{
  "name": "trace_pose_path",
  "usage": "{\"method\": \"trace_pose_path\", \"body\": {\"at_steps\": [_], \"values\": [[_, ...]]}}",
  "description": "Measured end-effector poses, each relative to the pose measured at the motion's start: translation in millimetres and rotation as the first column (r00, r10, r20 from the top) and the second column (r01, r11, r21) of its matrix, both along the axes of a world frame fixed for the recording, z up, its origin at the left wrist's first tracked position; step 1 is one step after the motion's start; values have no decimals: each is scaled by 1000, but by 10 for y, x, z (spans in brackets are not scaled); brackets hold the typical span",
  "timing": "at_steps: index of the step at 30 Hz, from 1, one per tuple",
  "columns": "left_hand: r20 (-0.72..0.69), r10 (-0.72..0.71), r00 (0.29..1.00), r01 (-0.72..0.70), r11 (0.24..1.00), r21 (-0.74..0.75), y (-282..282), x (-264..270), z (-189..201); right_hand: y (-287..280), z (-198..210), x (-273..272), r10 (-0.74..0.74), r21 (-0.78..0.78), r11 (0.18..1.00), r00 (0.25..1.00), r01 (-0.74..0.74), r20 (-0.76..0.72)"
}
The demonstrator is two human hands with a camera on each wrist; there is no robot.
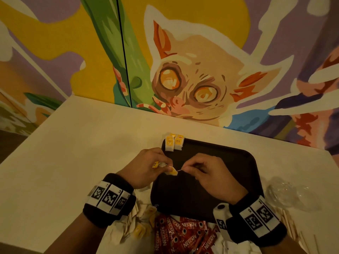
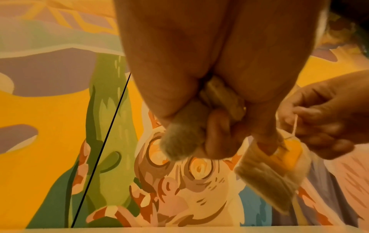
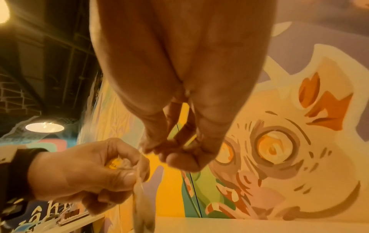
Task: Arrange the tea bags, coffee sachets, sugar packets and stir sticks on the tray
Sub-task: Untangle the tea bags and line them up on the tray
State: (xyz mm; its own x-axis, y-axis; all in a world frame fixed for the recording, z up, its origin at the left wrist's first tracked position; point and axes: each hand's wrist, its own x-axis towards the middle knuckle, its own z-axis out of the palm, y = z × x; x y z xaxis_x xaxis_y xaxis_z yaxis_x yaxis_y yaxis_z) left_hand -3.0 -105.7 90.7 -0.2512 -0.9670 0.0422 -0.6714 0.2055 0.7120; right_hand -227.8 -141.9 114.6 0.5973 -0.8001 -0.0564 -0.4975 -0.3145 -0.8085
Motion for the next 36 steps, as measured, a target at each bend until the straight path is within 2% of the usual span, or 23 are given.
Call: {"method": "trace_pose_path", "body": {"at_steps": [3, 5, 8, 10, 16, 22, 25, 27, 32, 36], "values": [[-49, -69, 996, 70, 997, 12, 20, -38, 21, -32, -3, 41, 11, -38, 999, 994, -7, 109], [-130, -89, 988, 91, 996, 14, 29, -83, 58, -64, -33, 91, 2, -17, 1000, 985, 1, 172], [-335, -10, 942, 11, 1000, 2, 53, -146, 111, -107, -132, 159, -91, 94, 993, 955, 67, 282], [-417, 51, 908, -74, 997, -38, 60, -175, 126, -116, -210, 191, -147, 159, 982, 929, 98, 340], [-468, 264, 844, -337, 938, -79, -14, -248, 37, -63, -349, 283, -208, 251, 962, 886, 109, 414], [-454, 407, 793, -491, 868, -80, -79, -307, -90, -51, -415, 330, -287, 420, 902, 864, 99, 414], [-438, 453, 776, -528, 847, -58, -100, -317, -156, -96, -465, 362, -236, 290, 947, 907, 136, 347], [-419, 485, 767, -547, 836, -33, -110, -311, -214, -189, -570, 390, -256, 249, 950, 923, 186, 286], [-418, 622, 662, -621, 768, 159, -176, -228, -414, -644, -956, 435, -393, 325, 877, 918, 355, 57], [-380, 626, 681, -607, 773, 185, -165, -190, -506, -1009, -1240, 481, -482, 304, 818, 870, 488, -101]]}}
